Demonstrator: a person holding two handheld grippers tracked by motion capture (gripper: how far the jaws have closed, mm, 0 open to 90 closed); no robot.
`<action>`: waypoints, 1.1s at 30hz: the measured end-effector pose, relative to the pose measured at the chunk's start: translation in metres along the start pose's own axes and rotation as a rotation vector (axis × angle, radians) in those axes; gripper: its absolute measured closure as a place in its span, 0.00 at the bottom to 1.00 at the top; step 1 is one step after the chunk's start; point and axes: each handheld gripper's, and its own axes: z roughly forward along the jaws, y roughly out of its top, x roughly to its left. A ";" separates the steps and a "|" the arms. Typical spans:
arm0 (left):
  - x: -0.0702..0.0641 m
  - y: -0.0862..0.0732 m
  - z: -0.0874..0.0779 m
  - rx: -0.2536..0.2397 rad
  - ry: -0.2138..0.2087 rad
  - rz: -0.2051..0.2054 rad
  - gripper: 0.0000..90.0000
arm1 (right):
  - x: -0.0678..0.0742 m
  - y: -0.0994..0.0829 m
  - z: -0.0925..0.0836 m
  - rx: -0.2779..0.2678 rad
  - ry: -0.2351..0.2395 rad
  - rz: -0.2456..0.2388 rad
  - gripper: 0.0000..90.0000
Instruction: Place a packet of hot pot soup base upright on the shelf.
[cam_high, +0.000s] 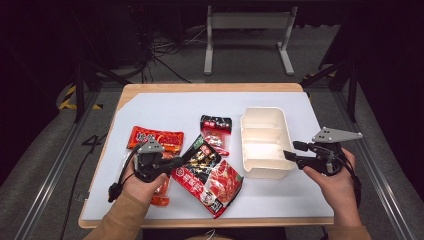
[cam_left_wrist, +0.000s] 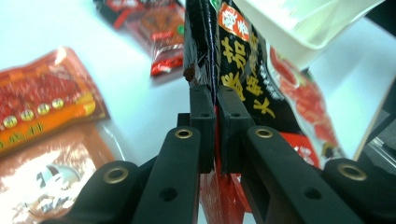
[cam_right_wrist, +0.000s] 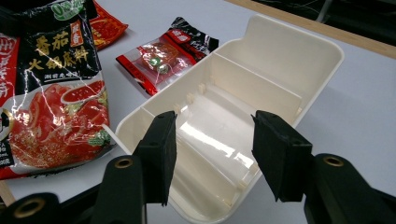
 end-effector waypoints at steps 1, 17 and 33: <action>-0.001 0.003 -0.002 -0.011 -0.012 0.000 0.97 | 0.001 0.000 -0.001 -0.003 -0.003 0.001 0.55; -0.035 0.028 -0.043 -0.180 -0.063 0.175 0.99 | 0.015 0.008 -0.006 -0.032 0.009 -0.051 0.61; -0.056 0.045 -0.058 -0.194 -0.087 0.288 1.00 | 0.045 0.030 0.002 -0.059 0.112 -0.145 0.61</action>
